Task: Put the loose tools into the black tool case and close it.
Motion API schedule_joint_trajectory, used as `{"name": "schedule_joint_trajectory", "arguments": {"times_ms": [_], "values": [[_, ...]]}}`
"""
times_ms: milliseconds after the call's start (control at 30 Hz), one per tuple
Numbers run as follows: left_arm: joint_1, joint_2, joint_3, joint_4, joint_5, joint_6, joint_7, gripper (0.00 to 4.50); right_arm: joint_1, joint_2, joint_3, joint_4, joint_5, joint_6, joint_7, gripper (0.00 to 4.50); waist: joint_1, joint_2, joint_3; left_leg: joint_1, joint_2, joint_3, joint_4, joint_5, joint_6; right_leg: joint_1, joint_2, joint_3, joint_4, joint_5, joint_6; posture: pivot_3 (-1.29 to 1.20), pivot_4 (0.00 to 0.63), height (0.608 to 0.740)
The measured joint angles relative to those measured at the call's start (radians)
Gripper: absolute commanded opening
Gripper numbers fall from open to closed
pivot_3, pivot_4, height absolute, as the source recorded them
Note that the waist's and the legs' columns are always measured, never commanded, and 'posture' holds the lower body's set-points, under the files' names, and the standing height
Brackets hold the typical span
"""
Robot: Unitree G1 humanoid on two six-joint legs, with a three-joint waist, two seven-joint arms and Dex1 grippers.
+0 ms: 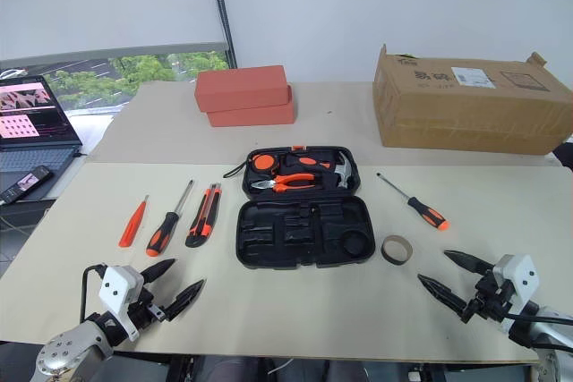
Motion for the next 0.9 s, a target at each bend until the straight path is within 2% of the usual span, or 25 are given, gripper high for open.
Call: {"name": "schedule_joint_trajectory", "arguments": {"times_ms": [400,467,633,800,900], "values": [[0.017,0.003,0.009,-0.032,-0.019,-0.007,-0.012,4.5,0.003,-0.004,-0.02,-0.032,0.036,0.037,0.012,4.46,-0.002,-0.001,0.001,-0.002,0.001,0.0,0.001,0.0,0.0,-0.001,0.0,0.001,0.0,0.001,0.0,0.0,0.15,0.712],[-0.054,0.018,0.05,-0.057,-0.077,0.058,0.013,4.5,-0.021,-0.036,-0.034,-0.056,0.082,0.077,0.047,4.46,0.002,-0.002,0.001,-0.003,0.001,-0.001,0.003,0.0,0.001,-0.001,0.001,0.0,0.001,0.002,-0.001,0.0,0.15,0.712],[-0.272,0.122,0.215,-0.144,-0.225,0.27,0.148,4.5,-0.163,-0.085,-0.013,-0.185,0.169,0.193,0.106,4.46,-0.002,-0.002,0.001,-0.001,0.003,-0.002,0.003,0.002,-0.001,0.001,0.004,0.0,0.001,0.006,-0.006,0.0,0.15,0.712],[-0.282,0.15,0.186,-0.156,-0.206,0.551,0.313,4.5,-0.282,-0.091,0.086,-0.228,0.19,0.256,0.176,4.46,-0.01,-0.005,0.003,-0.002,0.001,0.0,0.001,0.001,0.0,0.001,0.007,0.0,0.0,0.007,-0.007,0.0,0.15,0.712],[-0.28,0.14,0.178,-0.156,-0.202,0.646,0.371,4.5,-0.32,-0.109,0.109,-0.229,0.19,0.257,0.222,4.46,0.0,-0.007,0.004,-0.005,0.001,0.0,0.002,0.005,-0.007,-0.001,0.008,-0.001,0.0,0.007,-0.007,0.0,0.15,0.712]]}}
